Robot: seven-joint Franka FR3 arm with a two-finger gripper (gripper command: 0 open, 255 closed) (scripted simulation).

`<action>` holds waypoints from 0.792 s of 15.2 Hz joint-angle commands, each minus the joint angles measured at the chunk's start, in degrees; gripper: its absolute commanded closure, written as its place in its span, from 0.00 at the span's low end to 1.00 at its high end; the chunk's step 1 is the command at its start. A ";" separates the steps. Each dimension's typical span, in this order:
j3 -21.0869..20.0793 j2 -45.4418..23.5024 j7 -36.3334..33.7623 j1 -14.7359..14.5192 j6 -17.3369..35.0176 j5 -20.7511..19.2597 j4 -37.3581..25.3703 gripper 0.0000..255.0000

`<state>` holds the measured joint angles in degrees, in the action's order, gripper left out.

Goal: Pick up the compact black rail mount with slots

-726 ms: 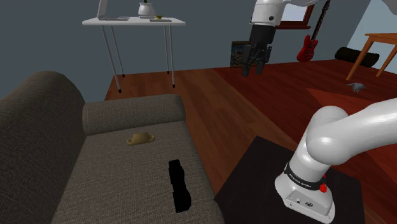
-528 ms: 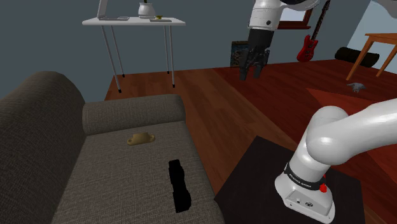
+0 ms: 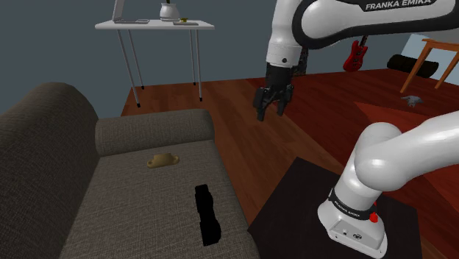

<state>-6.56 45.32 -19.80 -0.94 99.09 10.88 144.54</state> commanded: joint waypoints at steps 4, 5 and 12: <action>-6.56 -4.56 -6.75 -1.25 8.87 3.23 3.66 0.00; -7.87 -5.84 -8.06 -1.43 10.70 3.77 4.13 0.00; -17.21 -17.98 -17.84 -1.57 23.97 5.60 4.78 0.00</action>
<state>-22.39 29.22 -36.10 -2.52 120.73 16.30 148.98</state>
